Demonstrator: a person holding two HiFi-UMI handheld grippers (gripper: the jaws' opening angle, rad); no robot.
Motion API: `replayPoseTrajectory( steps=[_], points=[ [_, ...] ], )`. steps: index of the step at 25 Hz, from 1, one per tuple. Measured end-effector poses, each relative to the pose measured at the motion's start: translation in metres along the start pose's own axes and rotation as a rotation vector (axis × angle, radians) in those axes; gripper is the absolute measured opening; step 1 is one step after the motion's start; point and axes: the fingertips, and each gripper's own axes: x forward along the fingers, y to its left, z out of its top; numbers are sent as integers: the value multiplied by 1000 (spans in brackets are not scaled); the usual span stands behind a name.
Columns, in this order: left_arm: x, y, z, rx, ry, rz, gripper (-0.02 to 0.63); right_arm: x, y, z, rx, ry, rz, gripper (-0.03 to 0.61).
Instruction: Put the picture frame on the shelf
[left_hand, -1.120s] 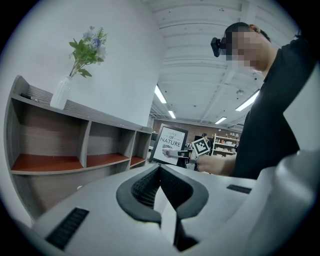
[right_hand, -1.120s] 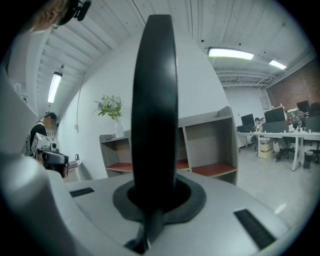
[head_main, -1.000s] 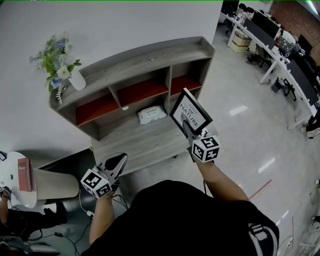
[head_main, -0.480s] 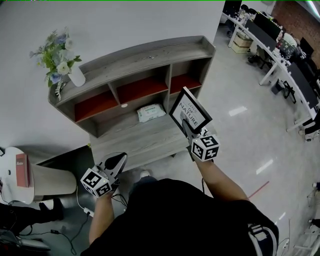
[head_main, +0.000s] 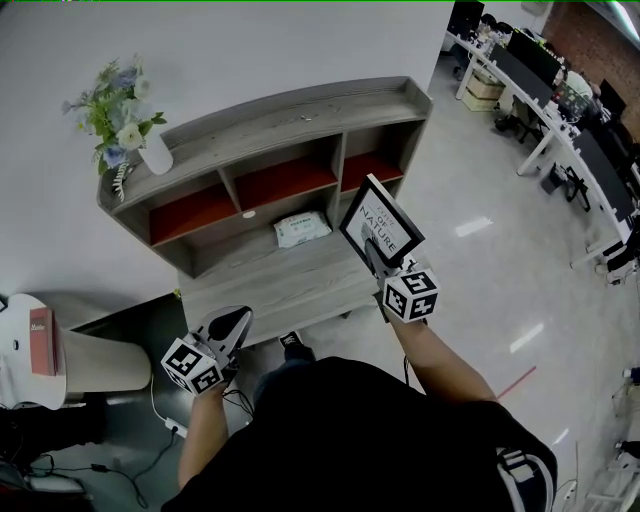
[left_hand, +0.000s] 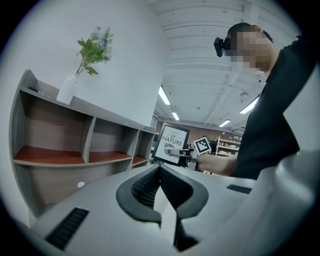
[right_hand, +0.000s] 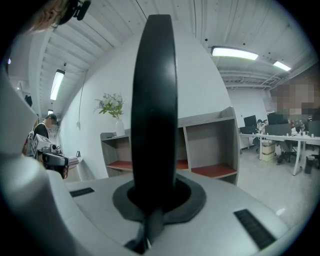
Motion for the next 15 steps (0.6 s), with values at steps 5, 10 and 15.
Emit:
replayPoseTrajectory(
  steps=[5, 10, 15],
  points=[
    [3, 7, 1, 1, -1, -3, 20, 13, -5, 3, -6, -3, -3, 23],
    [6, 22, -6, -19, 19, -1, 20, 26, -9, 2, -5, 2, -6, 23],
    [21, 34, 1, 7, 30, -29, 20, 39, -17, 6, 1, 1, -21, 23]
  ],
)
